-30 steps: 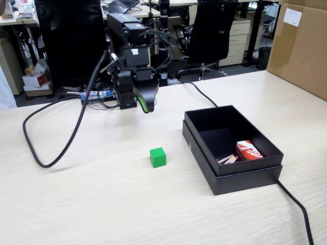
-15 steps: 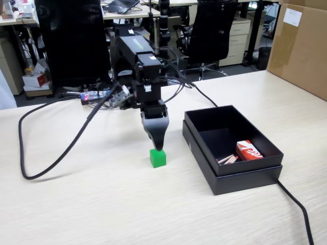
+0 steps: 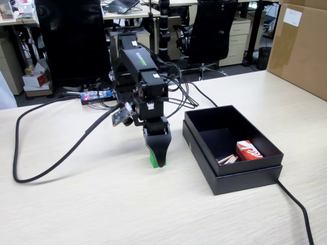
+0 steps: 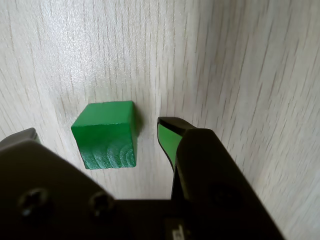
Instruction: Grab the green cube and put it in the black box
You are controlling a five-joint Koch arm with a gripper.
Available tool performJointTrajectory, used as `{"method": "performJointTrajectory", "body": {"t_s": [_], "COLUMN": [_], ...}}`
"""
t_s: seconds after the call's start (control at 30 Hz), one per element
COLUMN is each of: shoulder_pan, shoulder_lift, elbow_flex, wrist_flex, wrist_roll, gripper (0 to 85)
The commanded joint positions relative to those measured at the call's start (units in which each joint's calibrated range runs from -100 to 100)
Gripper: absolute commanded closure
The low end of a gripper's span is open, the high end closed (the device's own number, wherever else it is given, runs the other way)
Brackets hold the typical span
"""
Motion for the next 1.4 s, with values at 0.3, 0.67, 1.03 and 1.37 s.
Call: {"method": "performJointTrajectory", "body": {"t_s": [0.3, 0.67, 1.03, 1.37], "shoulder_pan": [-0.15, 2.05, 12.41, 16.61], "shoulder_lift": [3.31, -22.28, -36.27, -11.72], "elbow_flex": [7.15, 4.97, 8.42, 21.75], "wrist_flex": [-1.16, -2.63, -2.63, -2.54], "wrist_roll": [-0.10, 0.15, 2.20, 4.35], "gripper": [71.2, 84.6, 84.6, 84.6]}}
